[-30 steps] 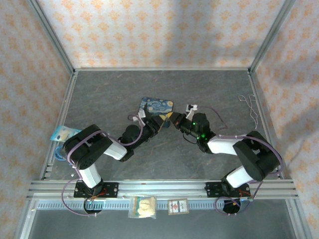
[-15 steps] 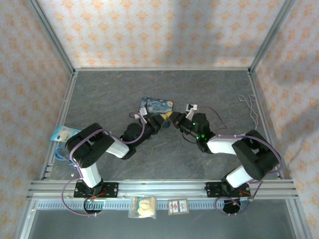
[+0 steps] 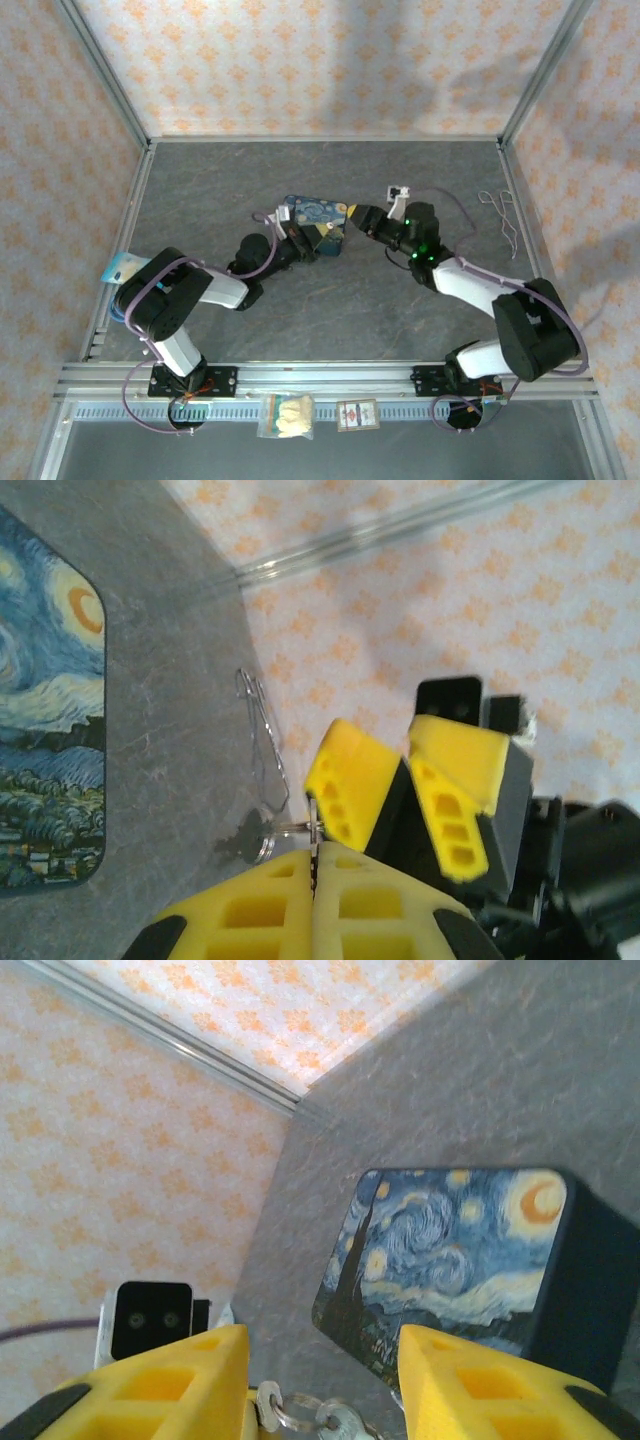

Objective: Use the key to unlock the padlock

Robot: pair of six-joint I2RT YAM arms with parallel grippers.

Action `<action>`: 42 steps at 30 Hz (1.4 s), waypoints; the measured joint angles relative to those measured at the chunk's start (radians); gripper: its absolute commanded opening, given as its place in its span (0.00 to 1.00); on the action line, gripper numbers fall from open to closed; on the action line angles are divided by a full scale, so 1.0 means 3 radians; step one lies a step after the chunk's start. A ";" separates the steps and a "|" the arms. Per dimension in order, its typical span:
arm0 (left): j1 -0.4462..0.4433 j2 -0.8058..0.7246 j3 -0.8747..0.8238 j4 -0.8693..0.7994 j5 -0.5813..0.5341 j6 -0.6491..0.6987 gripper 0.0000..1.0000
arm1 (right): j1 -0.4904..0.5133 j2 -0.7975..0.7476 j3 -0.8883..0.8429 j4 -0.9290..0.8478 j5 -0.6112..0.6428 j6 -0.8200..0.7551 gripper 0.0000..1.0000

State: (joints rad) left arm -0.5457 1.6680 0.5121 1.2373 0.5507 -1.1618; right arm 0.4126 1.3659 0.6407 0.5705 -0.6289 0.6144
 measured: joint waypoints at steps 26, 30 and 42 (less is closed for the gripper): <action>0.0106 -0.0572 0.1058 -0.3292 0.1513 0.2452 0.00 | -0.0085 -0.0001 -0.0024 -0.0610 -0.1765 -0.0894 0.30; 0.0121 -0.0572 0.1058 -0.3287 0.1591 0.2422 0.00 | -0.0085 -0.0029 -0.0053 -0.0576 -0.1799 -0.0891 0.25; 0.0127 -0.0572 0.0982 -0.2965 0.1686 0.2136 0.00 | -0.0092 -0.0038 -0.0090 -0.0390 -0.1830 -0.0829 0.32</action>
State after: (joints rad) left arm -0.5076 1.4963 0.8066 0.3477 1.0565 -0.5209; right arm 0.3851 1.3544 0.6136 0.4534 -1.1778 0.3656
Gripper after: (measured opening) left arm 0.045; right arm 0.315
